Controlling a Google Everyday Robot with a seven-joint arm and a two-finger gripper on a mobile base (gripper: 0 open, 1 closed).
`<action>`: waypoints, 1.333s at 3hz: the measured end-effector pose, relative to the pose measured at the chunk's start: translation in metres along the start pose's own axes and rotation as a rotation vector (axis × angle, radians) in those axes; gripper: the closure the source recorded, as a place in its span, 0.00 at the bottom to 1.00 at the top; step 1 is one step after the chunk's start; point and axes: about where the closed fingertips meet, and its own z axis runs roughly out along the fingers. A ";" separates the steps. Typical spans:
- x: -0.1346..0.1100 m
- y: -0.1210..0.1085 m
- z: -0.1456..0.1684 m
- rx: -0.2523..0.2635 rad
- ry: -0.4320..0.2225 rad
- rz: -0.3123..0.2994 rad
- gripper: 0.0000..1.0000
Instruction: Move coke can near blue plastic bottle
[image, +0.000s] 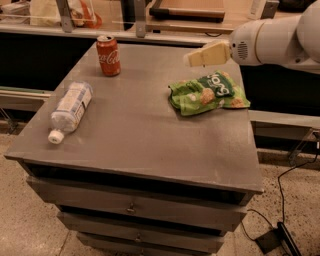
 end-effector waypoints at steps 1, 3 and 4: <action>0.000 -0.003 0.039 0.000 -0.007 0.010 0.00; -0.001 0.008 0.111 -0.064 -0.013 -0.003 0.00; -0.009 0.024 0.143 -0.117 -0.048 -0.015 0.00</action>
Offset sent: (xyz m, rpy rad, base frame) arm 0.0902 0.0616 -0.0472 0.0079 0.0062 0.0211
